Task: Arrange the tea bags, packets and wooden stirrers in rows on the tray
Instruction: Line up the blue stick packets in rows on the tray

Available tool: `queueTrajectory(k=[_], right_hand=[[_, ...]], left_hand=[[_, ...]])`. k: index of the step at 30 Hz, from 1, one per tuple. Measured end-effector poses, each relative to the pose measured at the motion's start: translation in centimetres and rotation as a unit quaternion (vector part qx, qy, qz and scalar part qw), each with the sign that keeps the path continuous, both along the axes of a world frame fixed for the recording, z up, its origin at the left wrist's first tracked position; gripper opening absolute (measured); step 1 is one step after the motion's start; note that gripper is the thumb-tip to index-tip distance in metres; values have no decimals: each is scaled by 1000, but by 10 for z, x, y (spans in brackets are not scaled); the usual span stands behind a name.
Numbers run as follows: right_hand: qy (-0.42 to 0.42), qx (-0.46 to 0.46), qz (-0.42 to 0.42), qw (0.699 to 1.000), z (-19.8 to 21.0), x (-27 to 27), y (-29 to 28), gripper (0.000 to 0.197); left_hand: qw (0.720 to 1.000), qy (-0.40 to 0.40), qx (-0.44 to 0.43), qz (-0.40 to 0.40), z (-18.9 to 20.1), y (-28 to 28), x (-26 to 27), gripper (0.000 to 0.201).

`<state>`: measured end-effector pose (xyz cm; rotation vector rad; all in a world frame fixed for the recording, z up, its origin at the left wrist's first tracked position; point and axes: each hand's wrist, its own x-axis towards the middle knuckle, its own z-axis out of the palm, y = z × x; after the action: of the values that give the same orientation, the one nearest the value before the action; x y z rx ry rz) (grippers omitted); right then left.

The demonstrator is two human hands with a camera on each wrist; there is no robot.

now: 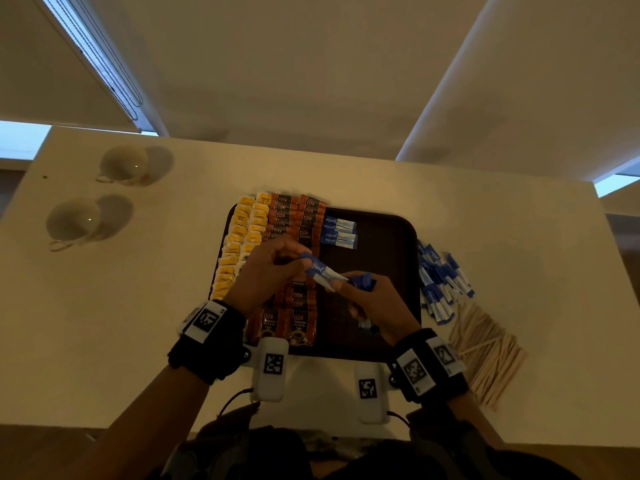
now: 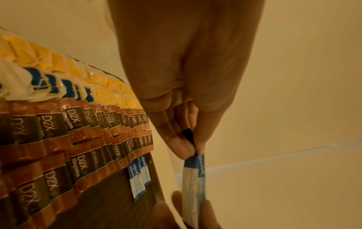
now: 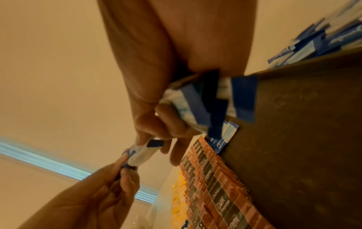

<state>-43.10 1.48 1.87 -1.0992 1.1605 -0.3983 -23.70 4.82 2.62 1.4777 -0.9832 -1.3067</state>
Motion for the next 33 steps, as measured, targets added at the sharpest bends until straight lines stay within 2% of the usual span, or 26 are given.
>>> queueTrajectory(k=[3,6,13,19,22,24,29,33], right_hand=[[-9,7,-31,999,-4,2,2,22],[-5,25,-50,998,-6,5,5,22],[17,41,-72,996,-9,6,7,6],[-13,94,-188,978,-10,4,11,6],[-8,104,-212,972,-15,4,9,7],[8,97,-208,973,-19,2,3,6],[81,101,-207,970,-38,-11,-33,5],[159,106,-186,964,-66,-16,-69,12]], left_hand=[[1000,21,20,-5,-5,3,0,9],[999,18,25,-13,-9,7,2,13],[999,-25,11,-47,-12,9,2,17],[999,-46,14,1,-20,6,-3,19],[999,-46,23,-2,-22,3,-8,18],[999,-38,31,2,-24,1,-8,16],[996,-41,64,36,-33,6,8,31],[993,-49,101,47,-40,20,25,31]])
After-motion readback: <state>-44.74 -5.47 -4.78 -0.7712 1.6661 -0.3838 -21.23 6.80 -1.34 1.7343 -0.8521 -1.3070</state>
